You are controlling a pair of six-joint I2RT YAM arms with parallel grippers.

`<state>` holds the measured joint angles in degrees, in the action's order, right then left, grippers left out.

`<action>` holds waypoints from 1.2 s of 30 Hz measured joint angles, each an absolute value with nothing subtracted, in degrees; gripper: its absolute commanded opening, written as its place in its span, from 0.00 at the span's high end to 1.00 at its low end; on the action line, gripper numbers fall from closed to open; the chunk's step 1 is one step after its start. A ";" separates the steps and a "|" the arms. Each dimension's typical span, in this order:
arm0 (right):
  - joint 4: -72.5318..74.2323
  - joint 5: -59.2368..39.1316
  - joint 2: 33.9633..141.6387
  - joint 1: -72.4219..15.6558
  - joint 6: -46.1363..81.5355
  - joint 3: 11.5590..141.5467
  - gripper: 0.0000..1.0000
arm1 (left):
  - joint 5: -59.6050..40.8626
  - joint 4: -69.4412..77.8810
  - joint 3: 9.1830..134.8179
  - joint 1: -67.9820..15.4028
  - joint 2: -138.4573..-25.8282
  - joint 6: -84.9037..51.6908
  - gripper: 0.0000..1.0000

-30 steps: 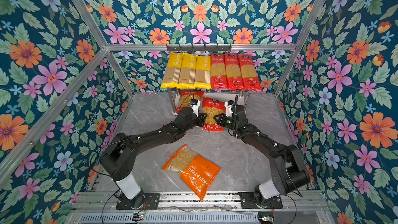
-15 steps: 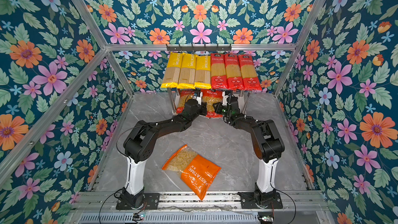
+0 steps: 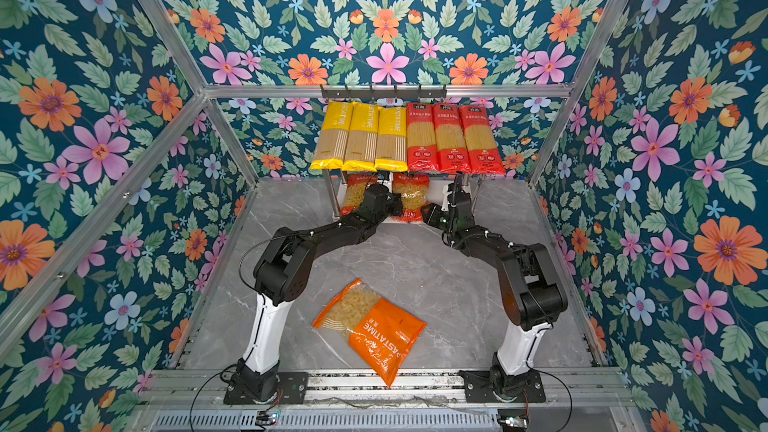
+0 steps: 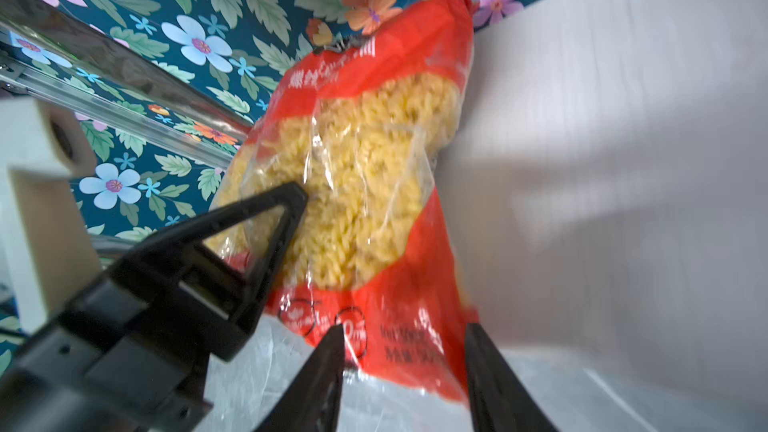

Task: Place and organize the pasta boxes and bags onto the shelf
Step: 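Lift the red fusilli bag with both grippers onto the lower shelf beside the first, then release the red fusilli bag on the lower shelf and pull both grippers back, then reach both grippers to the orange macaroni bag and grasp its sides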

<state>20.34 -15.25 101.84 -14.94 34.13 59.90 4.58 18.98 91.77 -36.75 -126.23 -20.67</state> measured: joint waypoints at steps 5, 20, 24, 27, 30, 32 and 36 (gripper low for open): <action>18.37 -16.36 102.67 -14.85 34.17 61.45 0.53 | 5.34 16.40 91.09 -36.69 -123.81 -19.81 0.54; 13.06 -20.27 112.31 -14.87 34.98 72.73 0.62 | 5.91 16.91 64.16 -38.81 -100.33 -19.64 0.51; 10.52 -21.04 107.48 -14.94 35.00 69.91 0.51 | 7.51 15.77 54.48 -39.97 -90.04 -21.58 0.50; 8.88 -20.69 102.35 -15.22 35.53 65.63 0.48 | 10.26 12.23 48.93 -40.80 -82.63 -24.12 0.50; 6.13 -19.14 97.41 -16.32 35.81 61.36 0.48 | 14.02 8.47 43.18 -41.30 -75.64 -27.40 0.49; 4.21 -17.34 93.62 -17.89 35.79 58.39 0.48 | 17.26 5.85 39.31 -41.82 -71.92 -30.39 0.47; 1.83 -13.87 87.50 -24.73 35.42 52.31 0.48 | 22.70 -1.10 33.69 -44.80 -66.46 -37.21 0.44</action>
<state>1.83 -13.87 87.50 -24.73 35.42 52.31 22.70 -1.10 33.69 -44.80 -66.46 -37.21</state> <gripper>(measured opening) 0.518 0.547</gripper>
